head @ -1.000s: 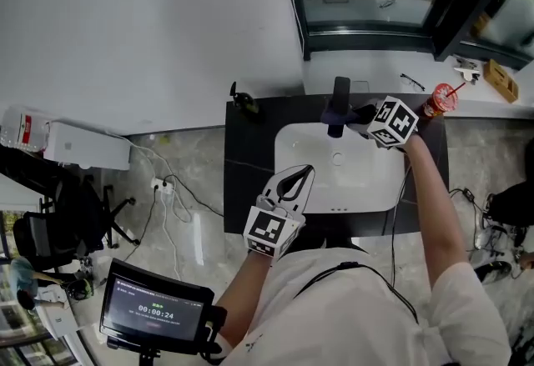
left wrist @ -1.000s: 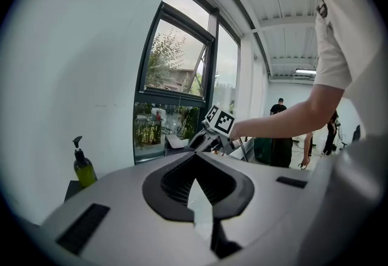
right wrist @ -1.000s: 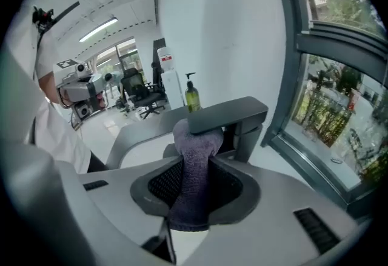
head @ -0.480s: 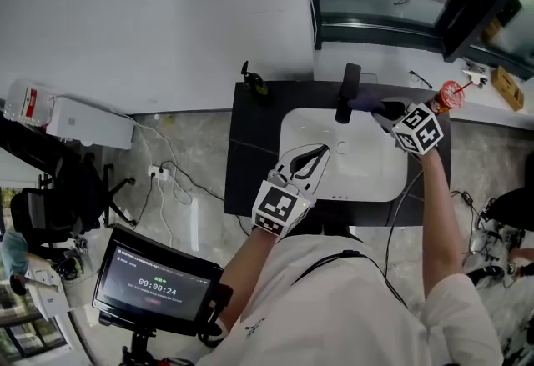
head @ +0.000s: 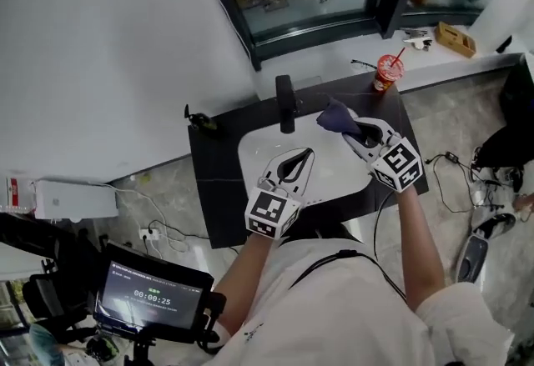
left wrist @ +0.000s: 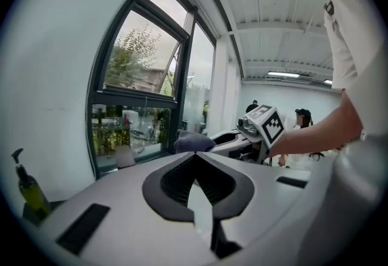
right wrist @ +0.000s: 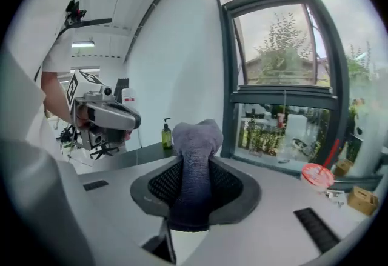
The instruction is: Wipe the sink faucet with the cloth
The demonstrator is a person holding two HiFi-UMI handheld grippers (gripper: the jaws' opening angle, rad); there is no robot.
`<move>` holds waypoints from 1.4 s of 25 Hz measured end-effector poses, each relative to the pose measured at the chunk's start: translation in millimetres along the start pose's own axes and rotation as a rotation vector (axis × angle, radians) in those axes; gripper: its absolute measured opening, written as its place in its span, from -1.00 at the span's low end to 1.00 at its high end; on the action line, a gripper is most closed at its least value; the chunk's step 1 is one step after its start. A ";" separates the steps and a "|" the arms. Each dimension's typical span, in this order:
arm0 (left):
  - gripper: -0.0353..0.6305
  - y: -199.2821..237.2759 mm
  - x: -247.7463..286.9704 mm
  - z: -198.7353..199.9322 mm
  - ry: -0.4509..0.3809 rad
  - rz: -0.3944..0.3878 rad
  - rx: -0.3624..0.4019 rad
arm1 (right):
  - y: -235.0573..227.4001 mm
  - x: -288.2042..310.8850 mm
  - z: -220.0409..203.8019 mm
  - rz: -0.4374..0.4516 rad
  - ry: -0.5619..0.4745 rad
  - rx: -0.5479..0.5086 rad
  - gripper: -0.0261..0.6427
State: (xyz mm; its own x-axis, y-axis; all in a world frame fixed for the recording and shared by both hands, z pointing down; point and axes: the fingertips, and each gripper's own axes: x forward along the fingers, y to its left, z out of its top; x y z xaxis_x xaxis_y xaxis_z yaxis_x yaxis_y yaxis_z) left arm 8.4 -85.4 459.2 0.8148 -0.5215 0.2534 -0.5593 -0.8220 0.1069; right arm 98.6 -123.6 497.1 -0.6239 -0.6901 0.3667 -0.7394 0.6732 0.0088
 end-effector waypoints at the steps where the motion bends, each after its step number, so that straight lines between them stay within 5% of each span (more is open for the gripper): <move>1: -0.91 -7.7 9.1 -0.2 0.003 -0.029 0.005 | -4.2 -12.8 -8.6 -0.040 0.006 0.016 -0.59; 10: -0.91 -79.8 70.5 -20.2 0.060 -0.253 0.033 | -44.6 -124.0 -141.7 -0.385 0.144 0.234 -0.59; 19: -0.91 -114.3 96.0 -51.0 0.150 -0.329 0.049 | -41.3 -141.1 -223.7 -0.464 0.275 0.340 -0.59; 28: -0.91 -114.9 93.8 -52.1 0.160 -0.331 0.061 | -38.8 -141.5 -231.5 -0.457 0.292 0.335 -0.55; 35: -0.91 -110.2 86.6 -34.2 0.118 -0.308 0.057 | -34.6 -136.4 -167.8 -0.415 0.205 0.241 -0.55</move>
State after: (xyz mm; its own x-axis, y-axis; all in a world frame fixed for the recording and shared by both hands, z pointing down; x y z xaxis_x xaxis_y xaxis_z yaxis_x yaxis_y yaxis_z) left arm 135.3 -32.1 502.3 0.9191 -0.2195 0.3273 -0.2776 -0.9501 0.1422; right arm 251.7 -8.2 602.8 -0.2214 -0.8033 0.5529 -0.9663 0.2571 -0.0135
